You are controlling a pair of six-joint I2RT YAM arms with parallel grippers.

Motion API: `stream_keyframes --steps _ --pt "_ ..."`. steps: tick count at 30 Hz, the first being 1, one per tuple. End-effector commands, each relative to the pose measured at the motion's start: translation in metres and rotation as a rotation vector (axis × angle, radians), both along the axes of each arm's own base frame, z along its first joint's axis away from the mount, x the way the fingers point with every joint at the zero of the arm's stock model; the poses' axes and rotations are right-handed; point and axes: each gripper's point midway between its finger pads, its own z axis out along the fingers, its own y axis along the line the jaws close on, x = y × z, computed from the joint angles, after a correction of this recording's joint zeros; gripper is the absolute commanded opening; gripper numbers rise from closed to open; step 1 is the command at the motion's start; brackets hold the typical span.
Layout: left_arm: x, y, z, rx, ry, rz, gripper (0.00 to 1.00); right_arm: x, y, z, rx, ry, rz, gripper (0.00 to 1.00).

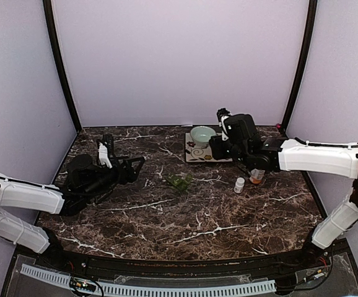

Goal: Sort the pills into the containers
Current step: Pick up the pill bottle from the center of the board.

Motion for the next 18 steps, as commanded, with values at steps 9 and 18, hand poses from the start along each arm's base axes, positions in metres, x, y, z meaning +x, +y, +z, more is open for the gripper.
stream_keyframes --steps 9,18 --pt "0.018 0.005 0.046 -0.011 -0.149 0.001 0.98 0.027 -0.049 0.053 0.173 -0.071 -0.134 1.00" --pt "0.040 0.001 0.005 0.163 0.053 0.046 0.89 0.014 -0.066 -0.002 -0.017 0.233 -0.226 0.73"
